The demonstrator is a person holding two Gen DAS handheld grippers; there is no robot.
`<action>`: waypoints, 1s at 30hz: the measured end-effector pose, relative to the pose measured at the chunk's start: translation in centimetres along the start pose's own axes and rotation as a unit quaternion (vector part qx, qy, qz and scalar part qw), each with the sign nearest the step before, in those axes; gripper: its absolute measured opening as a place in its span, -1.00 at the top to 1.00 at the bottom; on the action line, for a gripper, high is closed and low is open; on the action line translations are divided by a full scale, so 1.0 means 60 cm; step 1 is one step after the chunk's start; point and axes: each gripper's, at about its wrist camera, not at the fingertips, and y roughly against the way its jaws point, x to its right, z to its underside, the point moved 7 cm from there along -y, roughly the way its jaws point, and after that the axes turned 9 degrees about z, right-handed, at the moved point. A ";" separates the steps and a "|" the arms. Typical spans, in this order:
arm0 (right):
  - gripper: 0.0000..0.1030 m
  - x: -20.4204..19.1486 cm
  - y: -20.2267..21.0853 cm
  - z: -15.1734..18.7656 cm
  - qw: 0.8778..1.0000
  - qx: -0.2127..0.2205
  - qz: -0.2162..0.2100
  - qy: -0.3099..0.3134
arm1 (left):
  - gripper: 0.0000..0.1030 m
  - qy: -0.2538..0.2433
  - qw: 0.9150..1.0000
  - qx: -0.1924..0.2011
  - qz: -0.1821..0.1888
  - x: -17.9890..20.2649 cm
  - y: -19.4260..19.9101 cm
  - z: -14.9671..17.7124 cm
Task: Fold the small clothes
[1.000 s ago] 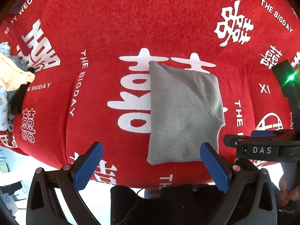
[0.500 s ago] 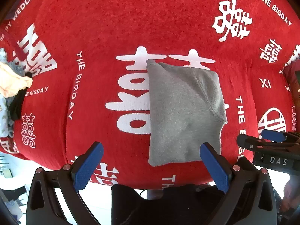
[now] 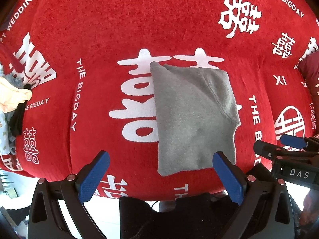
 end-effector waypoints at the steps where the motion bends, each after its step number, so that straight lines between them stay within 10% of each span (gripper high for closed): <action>1: -0.63 -0.001 0.000 0.000 1.000 0.001 0.000 0.000 | -1.00 0.000 1.000 0.000 0.000 0.000 0.000 0.000; 30: -0.63 -0.007 0.009 0.003 1.000 0.012 0.007 0.007 | -1.00 0.006 1.000 0.013 0.021 0.001 0.004 -0.007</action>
